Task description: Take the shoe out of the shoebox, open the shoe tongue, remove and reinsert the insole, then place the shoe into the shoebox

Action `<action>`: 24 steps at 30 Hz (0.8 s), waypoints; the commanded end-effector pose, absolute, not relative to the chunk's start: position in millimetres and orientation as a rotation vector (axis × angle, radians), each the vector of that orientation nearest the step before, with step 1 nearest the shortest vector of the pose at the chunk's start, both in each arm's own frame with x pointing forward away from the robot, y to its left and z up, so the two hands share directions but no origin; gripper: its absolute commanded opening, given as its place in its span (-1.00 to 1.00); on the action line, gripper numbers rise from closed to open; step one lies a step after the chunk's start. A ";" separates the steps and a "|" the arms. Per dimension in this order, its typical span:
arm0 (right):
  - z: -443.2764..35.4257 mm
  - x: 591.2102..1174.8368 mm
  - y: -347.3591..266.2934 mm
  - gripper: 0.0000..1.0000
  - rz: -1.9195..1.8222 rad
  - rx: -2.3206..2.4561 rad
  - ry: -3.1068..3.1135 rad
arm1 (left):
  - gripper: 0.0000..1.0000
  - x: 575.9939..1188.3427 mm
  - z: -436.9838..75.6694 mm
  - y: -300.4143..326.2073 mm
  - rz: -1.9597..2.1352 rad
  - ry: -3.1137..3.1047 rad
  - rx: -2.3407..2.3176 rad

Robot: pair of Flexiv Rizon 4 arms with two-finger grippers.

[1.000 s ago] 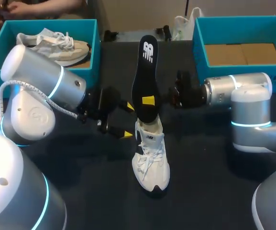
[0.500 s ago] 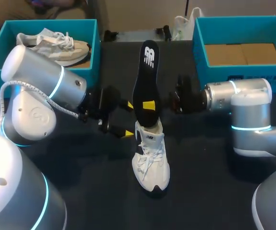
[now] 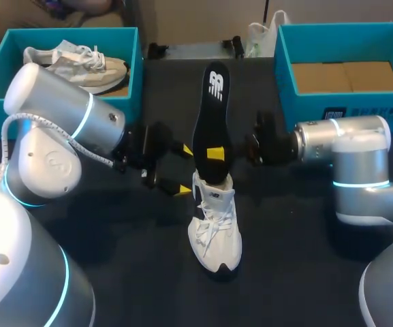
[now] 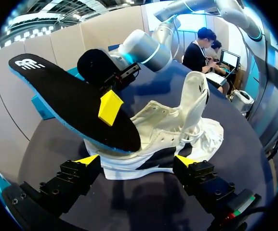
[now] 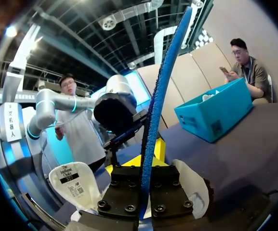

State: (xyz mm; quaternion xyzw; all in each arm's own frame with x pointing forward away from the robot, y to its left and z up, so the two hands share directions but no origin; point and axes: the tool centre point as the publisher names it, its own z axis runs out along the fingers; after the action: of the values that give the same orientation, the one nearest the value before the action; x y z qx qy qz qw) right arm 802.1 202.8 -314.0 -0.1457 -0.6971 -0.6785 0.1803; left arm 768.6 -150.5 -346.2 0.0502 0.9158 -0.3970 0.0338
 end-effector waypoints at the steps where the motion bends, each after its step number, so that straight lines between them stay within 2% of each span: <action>1: -318.9 799.1 202.8 -1.00 -1.918 -0.418 -1.968 | 1.00 768.8 -345.4 -152.0 -1.213 2.821 0.153; 24: -350.4 770.8 211.3 -1.00 -1.851 -0.520 -1.937 | 1.00 773.2 -352.7 -148.4 -1.203 2.835 0.134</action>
State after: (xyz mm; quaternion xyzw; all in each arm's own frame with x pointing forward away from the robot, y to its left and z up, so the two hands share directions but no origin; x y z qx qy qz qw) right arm 777.1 209.6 -345.1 -0.1842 -0.6959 -0.6625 0.2073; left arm 772.7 -147.2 -352.0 0.0442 0.9188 -0.3911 0.0299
